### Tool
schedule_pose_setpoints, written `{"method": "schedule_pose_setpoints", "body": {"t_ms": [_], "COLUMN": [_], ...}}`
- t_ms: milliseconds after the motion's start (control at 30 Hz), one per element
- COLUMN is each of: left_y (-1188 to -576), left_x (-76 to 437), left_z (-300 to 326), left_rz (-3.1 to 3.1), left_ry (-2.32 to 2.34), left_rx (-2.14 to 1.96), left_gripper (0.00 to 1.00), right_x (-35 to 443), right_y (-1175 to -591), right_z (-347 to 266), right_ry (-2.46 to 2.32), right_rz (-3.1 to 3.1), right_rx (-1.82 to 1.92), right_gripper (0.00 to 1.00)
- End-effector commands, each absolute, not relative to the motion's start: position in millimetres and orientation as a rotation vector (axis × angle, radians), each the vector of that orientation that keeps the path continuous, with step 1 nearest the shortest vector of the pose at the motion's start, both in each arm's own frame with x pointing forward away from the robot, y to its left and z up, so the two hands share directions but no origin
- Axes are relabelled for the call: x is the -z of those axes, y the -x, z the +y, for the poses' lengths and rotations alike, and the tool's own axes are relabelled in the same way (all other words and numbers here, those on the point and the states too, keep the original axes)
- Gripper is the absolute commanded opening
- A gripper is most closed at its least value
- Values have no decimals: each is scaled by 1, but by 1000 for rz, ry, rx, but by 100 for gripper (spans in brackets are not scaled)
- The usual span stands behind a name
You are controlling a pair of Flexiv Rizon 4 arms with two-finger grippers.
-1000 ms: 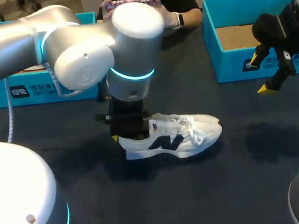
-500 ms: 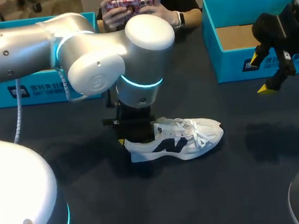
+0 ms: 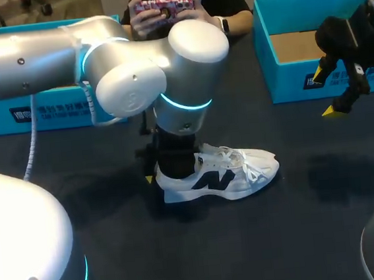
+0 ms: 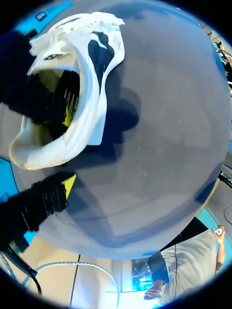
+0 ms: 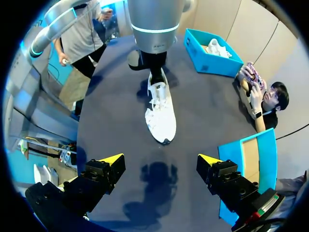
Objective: Take the shoe out of the shoebox, open the shoe tongue, remove and reinsert the insole, then place the shoe into the shoebox
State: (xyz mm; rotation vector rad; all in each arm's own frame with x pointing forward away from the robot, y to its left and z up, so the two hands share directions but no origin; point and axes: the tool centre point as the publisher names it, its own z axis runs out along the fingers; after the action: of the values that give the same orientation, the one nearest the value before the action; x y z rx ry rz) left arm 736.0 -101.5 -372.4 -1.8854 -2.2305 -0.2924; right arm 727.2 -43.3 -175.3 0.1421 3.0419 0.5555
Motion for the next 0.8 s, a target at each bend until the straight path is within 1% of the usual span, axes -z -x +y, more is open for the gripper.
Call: {"method": "schedule_pose_setpoints", "body": {"t_ms": [33,67,267,367,800], "left_y": [-733,-733,-731,-725,-714], "left_x": [361,357,340,328,284], "left_z": [-97,-98,-98,-96,-81], "left_rz": [-2233,-2232,-2229,-2291,-2511], "left_ry": [1905,1916,1970,1954,1788], "left_rx": [282,281,256,305,29], "left_gripper": [99,100,100,100,100], "right_x": [176,176,176,176,176], "right_y": [-728,-728,-728,-728,-728], "right_z": [-43,-43,-43,-43,-43], "right_ry": [-142,-142,-142,-142,-142], "right_rz": [3044,3044,3044,3044,3044], "right_rx": [-553,-553,-553,-553,-553], "right_gripper": [100,100,100,100,100]}}
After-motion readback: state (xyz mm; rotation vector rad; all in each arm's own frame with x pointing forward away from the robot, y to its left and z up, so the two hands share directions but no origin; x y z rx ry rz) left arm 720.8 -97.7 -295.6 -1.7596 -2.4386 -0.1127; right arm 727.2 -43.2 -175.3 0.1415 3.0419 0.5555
